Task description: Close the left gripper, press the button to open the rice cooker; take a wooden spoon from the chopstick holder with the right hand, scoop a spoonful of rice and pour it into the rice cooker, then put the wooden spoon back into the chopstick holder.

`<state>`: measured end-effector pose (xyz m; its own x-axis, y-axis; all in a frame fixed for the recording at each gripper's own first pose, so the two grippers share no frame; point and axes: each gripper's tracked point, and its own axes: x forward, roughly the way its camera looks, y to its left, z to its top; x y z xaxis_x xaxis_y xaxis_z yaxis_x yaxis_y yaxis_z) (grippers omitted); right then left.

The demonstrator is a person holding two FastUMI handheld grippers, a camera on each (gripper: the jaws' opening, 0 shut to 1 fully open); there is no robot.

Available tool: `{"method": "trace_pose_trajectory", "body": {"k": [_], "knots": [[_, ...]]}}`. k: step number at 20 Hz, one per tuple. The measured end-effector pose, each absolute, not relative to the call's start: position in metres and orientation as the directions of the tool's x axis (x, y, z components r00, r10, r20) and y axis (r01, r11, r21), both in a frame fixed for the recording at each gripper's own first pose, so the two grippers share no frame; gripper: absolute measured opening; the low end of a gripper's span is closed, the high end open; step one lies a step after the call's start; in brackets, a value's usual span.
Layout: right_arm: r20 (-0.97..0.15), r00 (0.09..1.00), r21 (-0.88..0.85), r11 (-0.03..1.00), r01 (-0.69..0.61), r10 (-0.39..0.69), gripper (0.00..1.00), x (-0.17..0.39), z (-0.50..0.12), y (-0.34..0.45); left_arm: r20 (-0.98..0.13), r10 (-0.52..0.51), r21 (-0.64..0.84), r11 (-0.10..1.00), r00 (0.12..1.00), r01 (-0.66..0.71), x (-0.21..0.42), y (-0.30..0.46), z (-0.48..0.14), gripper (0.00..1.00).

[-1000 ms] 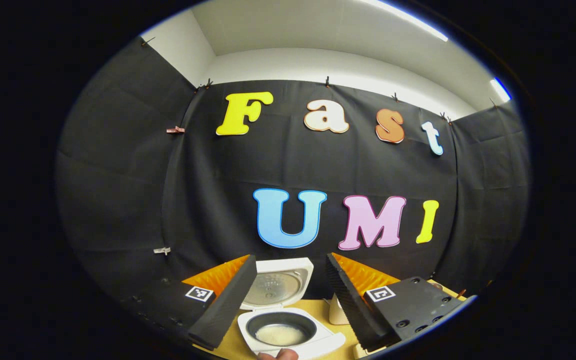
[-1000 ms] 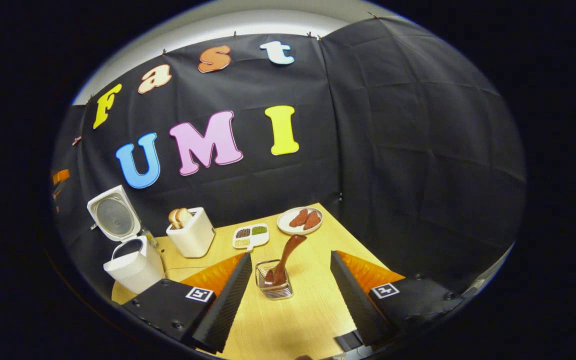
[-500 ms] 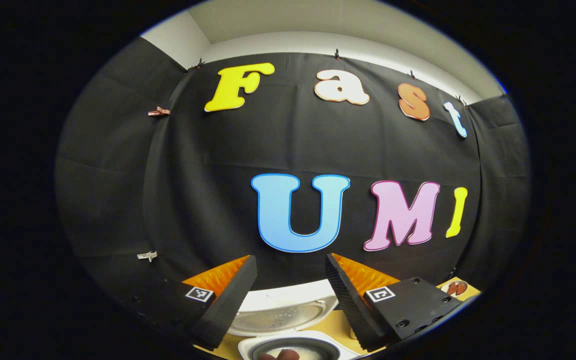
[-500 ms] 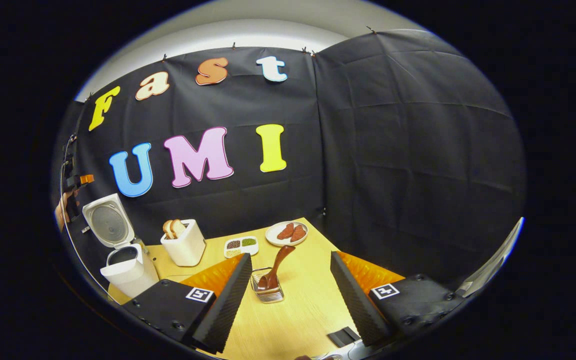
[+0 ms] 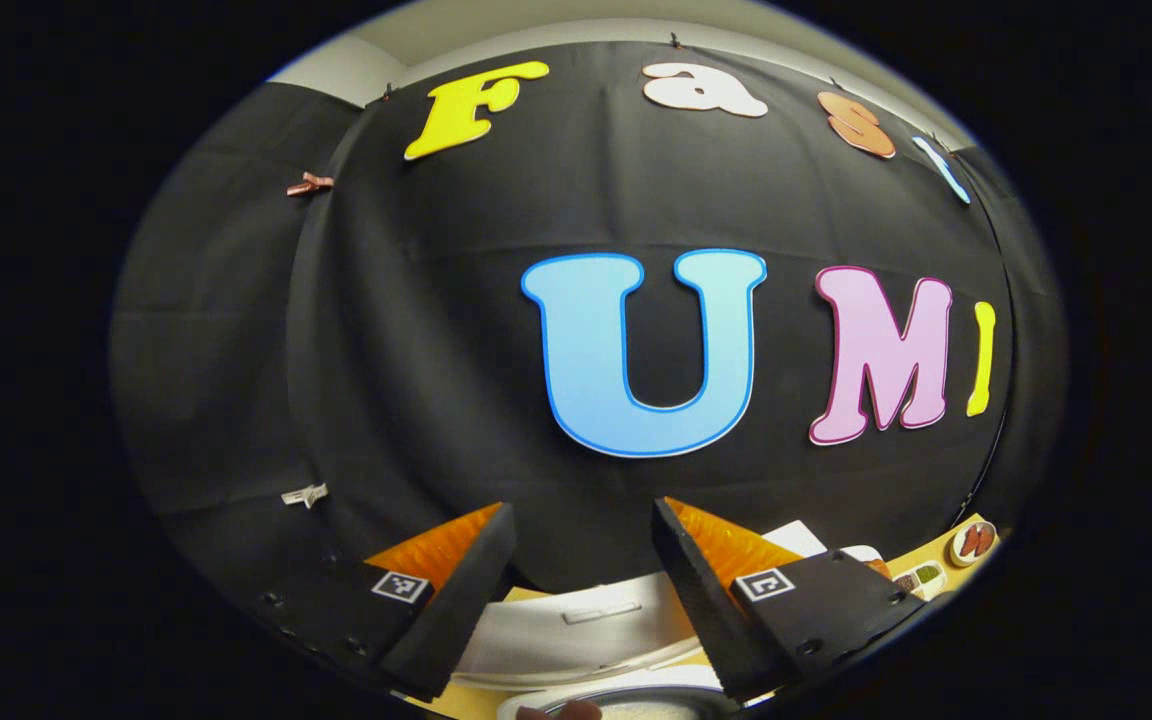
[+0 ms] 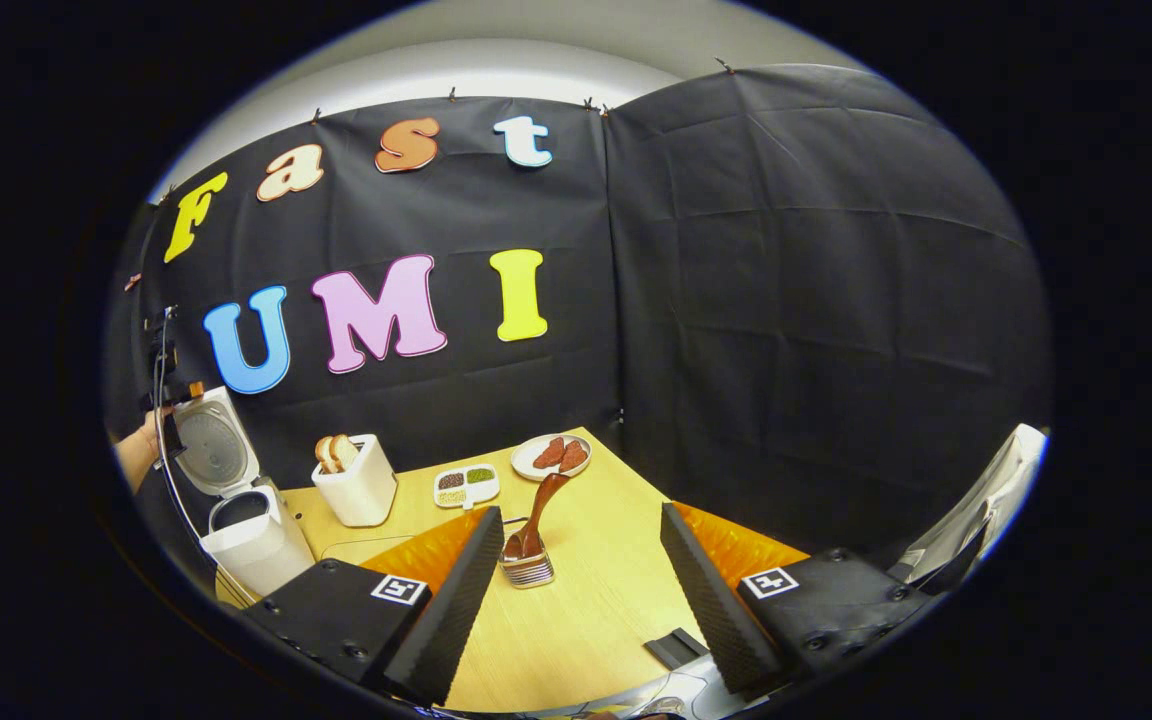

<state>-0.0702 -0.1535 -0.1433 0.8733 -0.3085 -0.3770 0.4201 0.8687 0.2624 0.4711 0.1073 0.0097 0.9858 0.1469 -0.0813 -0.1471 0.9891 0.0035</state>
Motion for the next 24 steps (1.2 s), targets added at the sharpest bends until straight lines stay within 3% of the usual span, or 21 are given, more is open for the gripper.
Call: {"method": "trace_pose_trajectory", "body": {"k": [8,15,24], "knots": [[-0.363,0.898,0.287,0.887,0.362,-0.249,0.98,-0.055,-0.141,-0.161,-0.208,0.133,-0.032,0.989,0.969,-0.142,0.395,0.069,-0.02,0.98],[-0.353,0.922,0.27,0.926,0.262,-0.158,0.98,-0.041,-0.138,-0.148,-0.333,0.123,-0.056,0.987,0.935,-0.15,0.319,0.026,-0.097,0.98],[-0.356,0.931,0.275,0.942,0.191,-0.085,0.99,-0.037,-0.142,-0.132,-0.432,0.145,-0.036,0.983,0.89,-0.178,0.286,0.005,-0.168,0.99]]}}
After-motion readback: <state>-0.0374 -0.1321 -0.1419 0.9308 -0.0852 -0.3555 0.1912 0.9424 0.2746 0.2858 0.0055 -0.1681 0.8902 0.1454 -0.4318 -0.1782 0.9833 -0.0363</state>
